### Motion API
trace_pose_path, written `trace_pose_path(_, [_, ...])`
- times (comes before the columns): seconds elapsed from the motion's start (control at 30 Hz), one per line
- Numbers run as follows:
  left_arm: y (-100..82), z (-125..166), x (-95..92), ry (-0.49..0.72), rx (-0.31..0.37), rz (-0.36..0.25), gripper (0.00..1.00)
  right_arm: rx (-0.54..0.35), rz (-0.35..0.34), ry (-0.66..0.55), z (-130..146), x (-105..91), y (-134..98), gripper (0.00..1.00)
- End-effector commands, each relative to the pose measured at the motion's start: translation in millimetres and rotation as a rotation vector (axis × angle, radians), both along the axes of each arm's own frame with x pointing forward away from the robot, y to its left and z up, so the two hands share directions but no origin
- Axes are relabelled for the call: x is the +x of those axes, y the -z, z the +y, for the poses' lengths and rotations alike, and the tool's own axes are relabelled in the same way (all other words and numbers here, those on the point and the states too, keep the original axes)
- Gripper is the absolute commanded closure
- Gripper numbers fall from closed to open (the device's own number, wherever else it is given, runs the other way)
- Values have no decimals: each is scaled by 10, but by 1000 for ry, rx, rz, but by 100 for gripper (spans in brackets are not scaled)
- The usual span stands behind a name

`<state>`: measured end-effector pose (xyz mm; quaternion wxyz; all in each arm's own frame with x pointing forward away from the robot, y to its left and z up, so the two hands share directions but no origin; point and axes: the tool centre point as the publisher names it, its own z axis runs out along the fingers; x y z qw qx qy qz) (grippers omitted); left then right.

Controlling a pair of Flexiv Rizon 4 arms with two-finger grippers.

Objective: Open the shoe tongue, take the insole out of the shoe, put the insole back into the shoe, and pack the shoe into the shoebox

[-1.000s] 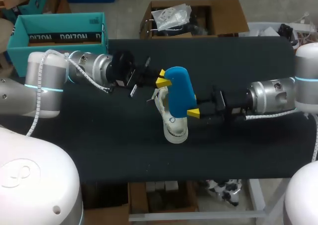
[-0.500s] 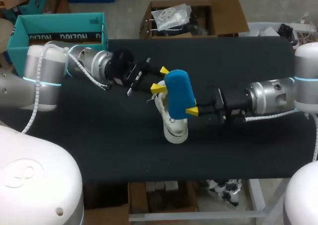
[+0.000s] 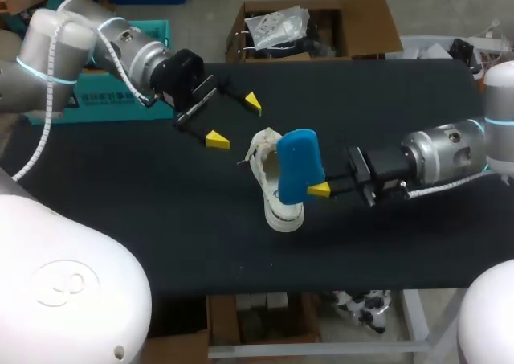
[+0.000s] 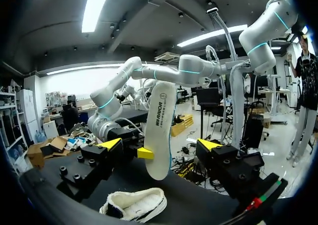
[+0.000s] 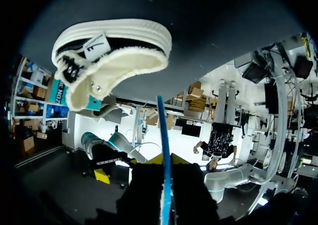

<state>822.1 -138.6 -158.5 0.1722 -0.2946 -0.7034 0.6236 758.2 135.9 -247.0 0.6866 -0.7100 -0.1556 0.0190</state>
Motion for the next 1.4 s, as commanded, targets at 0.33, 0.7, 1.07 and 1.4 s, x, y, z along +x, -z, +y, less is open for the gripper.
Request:
trace_pose_path(0.33, [-122,-17,84,61,20,-51,0,8,4,-17,-8,53,25,100])
trace_pose_path(0.7, [2,84,615,341,78,-151,0,10,-73,-135,21,-193,-5,100])
trace_pose_path(1.07, [283,135,736,387,126,-127,0,42,-169,-287,13,-397,-137,100])
trace_pose_path(1.4, [321,165,736,391,121,-124,0,66,-154,-314,-10,-339,-155,100])
